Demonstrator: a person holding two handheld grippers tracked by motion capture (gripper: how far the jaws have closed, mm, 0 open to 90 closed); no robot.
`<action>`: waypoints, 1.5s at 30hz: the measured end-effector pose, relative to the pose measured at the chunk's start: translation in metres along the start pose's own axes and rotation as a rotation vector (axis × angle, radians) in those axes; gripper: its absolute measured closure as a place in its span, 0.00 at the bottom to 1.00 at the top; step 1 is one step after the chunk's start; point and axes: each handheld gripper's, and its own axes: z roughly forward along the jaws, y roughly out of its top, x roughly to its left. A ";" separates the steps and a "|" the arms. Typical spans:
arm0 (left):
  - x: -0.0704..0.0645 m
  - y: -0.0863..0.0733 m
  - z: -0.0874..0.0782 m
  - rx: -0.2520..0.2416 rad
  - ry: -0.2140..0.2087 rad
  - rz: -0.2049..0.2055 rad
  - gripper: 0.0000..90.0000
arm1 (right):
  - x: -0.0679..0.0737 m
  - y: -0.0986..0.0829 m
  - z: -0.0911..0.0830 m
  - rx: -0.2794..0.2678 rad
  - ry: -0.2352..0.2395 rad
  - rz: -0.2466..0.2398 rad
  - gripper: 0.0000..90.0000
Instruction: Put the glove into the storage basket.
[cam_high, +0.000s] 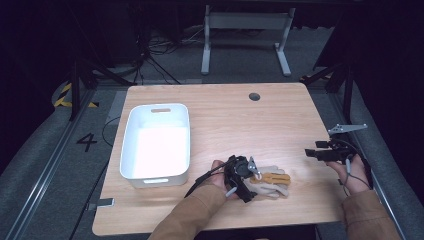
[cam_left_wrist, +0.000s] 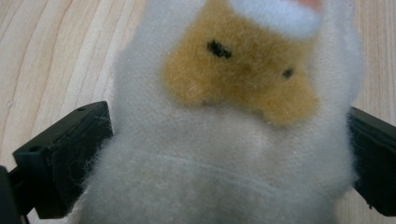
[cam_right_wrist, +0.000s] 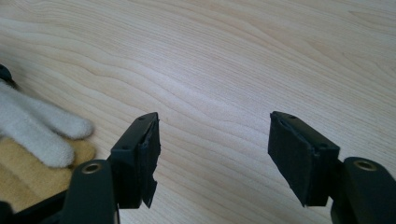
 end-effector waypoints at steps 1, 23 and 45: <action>-0.001 0.001 0.000 0.008 -0.001 -0.007 0.00 | 0.000 0.000 0.000 0.003 -0.005 0.001 0.39; -0.009 0.006 -0.016 0.043 0.006 0.005 0.78 | -0.003 -0.002 0.000 -0.007 -0.001 0.020 0.40; -0.004 0.015 -0.037 0.047 -0.024 -0.103 0.78 | -0.008 -0.002 -0.005 -0.017 0.002 0.037 0.40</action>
